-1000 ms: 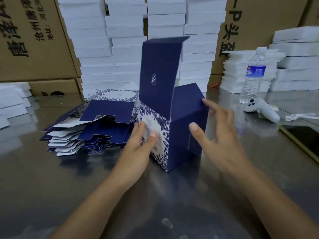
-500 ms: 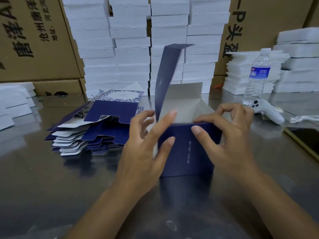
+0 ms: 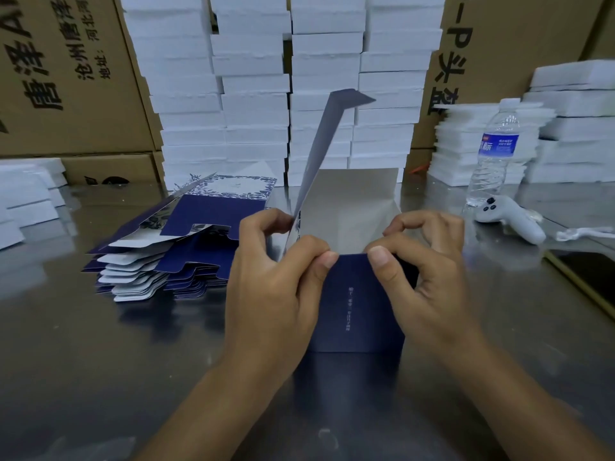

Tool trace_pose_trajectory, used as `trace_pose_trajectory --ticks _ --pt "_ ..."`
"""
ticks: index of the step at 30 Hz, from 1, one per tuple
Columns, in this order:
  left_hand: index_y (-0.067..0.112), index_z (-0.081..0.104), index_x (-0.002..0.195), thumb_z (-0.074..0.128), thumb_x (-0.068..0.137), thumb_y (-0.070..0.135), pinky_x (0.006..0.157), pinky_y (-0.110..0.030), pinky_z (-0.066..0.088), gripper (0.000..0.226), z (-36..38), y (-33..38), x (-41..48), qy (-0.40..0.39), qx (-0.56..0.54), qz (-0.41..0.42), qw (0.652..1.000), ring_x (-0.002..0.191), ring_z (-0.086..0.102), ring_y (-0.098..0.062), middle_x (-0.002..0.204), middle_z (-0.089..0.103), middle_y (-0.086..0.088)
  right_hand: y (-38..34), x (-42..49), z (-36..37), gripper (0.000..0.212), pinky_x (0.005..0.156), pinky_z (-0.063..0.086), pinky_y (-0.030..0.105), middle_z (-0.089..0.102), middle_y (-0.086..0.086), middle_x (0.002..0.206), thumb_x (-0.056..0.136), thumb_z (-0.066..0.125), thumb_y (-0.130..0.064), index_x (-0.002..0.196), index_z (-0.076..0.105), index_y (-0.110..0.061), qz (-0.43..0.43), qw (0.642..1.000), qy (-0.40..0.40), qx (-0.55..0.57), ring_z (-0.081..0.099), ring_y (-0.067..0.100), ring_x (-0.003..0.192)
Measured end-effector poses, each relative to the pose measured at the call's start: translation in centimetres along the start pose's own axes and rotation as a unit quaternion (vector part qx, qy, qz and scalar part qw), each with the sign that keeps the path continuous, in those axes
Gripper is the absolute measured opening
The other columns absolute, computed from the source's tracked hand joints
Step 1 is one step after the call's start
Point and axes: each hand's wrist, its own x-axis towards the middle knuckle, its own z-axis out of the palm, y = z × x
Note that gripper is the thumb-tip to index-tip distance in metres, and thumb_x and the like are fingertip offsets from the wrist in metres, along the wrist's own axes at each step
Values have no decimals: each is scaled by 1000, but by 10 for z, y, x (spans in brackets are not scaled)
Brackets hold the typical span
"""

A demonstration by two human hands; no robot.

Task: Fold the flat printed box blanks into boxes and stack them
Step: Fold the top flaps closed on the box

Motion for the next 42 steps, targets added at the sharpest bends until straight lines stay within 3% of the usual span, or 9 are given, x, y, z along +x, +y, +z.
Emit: trace_pose_trajectory --ticks 6,11,16,21,24,27,32,36,42 --pt "16 66 82 50 92 28 88 -35 30 23 0 3 1 6 15 -2 1000 105 40 -15 109 35 2 -2 -1 4 28 85 36 33 52 -2 87 86 56 -36 77 72 -15 -34 999 19 -5 43 19 97" --pt "13 67 82 48 93 29 92 -31 26 27 2 0 0 15 10 -15 1000 106 43 -13 108 40 3 -3 0 4 24 85 31 15 46 -12 87 86 56 -33 75 69 -18 -8 1000 -4 17 38 10 97" --pt "6 68 78 45 94 22 88 -44 35 33 0 -8 2 42 39 11 998 96 44 -11 97 55 -8 -1 1 3 25 87 29 10 48 -8 87 86 56 -32 74 69 -16 -2 1000 -3 23 38 10 98" --pt "4 67 75 49 92 22 80 -47 38 30 4 -10 2 65 56 16 996 89 43 -16 90 51 -8 -1 0 2 26 86 31 13 51 -5 88 86 56 -31 74 69 -13 -6 1000 9 28 41 13 98" --pt "3 64 74 48 93 24 68 -47 42 33 3 -11 3 70 30 -17 997 79 47 -29 89 41 -4 -1 0 0 27 87 30 11 53 -4 88 87 54 -29 73 68 -11 10 999 15 28 41 10 97" --pt "2 64 73 47 93 25 65 -46 41 35 3 -11 4 68 32 -20 997 75 47 -34 87 40 -5 -1 1 -1 25 86 30 11 53 -5 88 88 56 -27 74 68 -11 17 999 6 26 41 9 97" --pt "1 67 76 44 95 24 78 -37 32 37 0 -14 3 83 56 19 995 80 45 -21 85 44 -3 1 1 -1 25 85 31 11 53 -6 87 88 55 -28 74 68 -11 28 999 0 36 42 12 96" --pt "2 70 77 42 99 25 84 -42 34 42 -5 -24 5 98 102 88 986 81 47 -16 78 56 -10 2 2 -3 27 84 31 11 53 -5 85 88 52 -29 73 67 -12 26 999 2 40 42 11 94" --pt "1 68 71 47 96 22 80 -31 26 38 -6 -28 8 103 119 111 981 71 40 -16 69 52 -10 2 0 -1 28 82 33 16 55 -3 84 88 53 -29 72 67 -12 18 999 -1 41 43 12 93"
